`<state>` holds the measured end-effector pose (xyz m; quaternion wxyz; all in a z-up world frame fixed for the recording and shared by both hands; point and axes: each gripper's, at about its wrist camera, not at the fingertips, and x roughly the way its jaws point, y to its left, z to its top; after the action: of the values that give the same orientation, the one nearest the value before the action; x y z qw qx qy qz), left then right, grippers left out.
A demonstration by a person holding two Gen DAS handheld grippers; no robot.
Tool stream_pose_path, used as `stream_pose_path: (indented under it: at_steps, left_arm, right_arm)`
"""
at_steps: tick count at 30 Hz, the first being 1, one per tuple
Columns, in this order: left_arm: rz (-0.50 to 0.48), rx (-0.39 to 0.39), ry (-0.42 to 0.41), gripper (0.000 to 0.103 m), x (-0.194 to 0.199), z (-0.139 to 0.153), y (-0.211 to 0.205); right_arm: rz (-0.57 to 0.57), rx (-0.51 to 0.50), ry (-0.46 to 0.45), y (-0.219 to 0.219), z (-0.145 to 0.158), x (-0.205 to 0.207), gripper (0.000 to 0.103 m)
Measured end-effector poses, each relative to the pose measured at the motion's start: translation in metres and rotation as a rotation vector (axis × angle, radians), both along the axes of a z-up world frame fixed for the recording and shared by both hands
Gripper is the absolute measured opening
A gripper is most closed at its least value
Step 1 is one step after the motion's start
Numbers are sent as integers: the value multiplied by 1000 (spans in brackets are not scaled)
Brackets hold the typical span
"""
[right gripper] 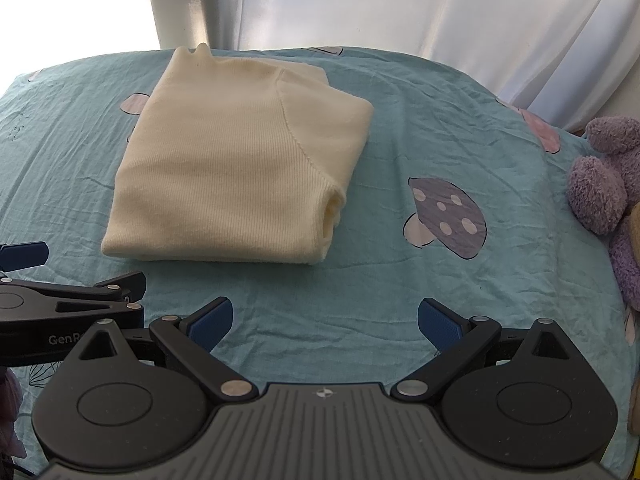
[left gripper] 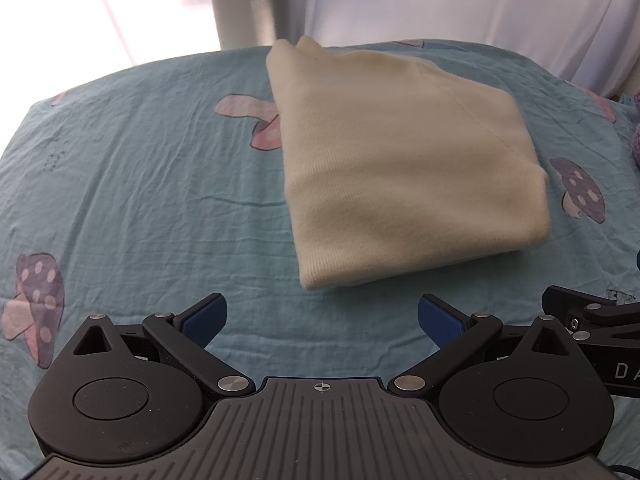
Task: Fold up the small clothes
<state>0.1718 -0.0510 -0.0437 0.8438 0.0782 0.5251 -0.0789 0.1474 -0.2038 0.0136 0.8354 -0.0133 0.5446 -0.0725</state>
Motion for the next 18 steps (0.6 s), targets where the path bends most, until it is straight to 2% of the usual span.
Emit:
stream_pose_path:
  at_steps: [18]
  left_arm:
    - [10, -2, 1, 103, 0, 0, 2]
  right_arm:
    - [0, -2, -3, -1, 2, -1, 99]
